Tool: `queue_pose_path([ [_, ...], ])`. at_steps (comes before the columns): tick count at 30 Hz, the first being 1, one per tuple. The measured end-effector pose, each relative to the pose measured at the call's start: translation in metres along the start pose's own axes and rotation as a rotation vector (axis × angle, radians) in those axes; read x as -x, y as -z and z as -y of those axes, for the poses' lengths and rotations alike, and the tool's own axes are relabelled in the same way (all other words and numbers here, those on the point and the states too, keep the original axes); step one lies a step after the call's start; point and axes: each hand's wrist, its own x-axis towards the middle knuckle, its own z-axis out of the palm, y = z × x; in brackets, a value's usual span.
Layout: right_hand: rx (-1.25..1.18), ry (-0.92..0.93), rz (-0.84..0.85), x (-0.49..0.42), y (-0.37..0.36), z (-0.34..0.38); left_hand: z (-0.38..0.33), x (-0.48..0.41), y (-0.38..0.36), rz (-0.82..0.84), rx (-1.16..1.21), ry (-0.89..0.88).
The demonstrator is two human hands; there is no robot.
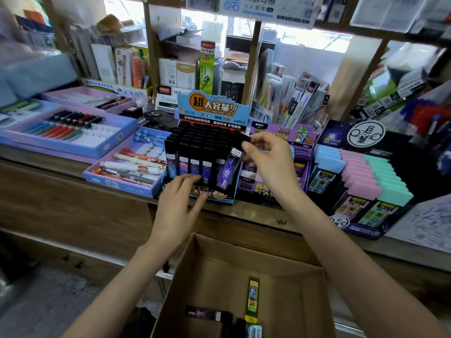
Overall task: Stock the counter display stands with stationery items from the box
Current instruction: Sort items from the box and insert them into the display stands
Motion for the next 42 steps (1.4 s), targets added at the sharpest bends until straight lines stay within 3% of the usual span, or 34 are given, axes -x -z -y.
queue_pose_path([
  [4, 0.153, 0.053, 0.012, -0.002, -0.009, -0.008, 0.016, 0.002, -0.006, 0.075, -0.149, 0.011],
  [29, 0.338, 0.046, 0.038, -0.007, -0.041, -0.023, 0.022, 0.002, -0.004, 0.047, -0.090, -0.013],
  [34, 0.644, 0.110, 0.104, -0.002, -0.031, -0.017, 0.011, 0.019, 0.001, -0.015, -0.020, -0.045],
  [42, 0.516, 0.009, 0.276, 0.089, 0.021, -0.061, 0.017, 0.082, -0.032, 0.344, 0.069, -0.007],
])
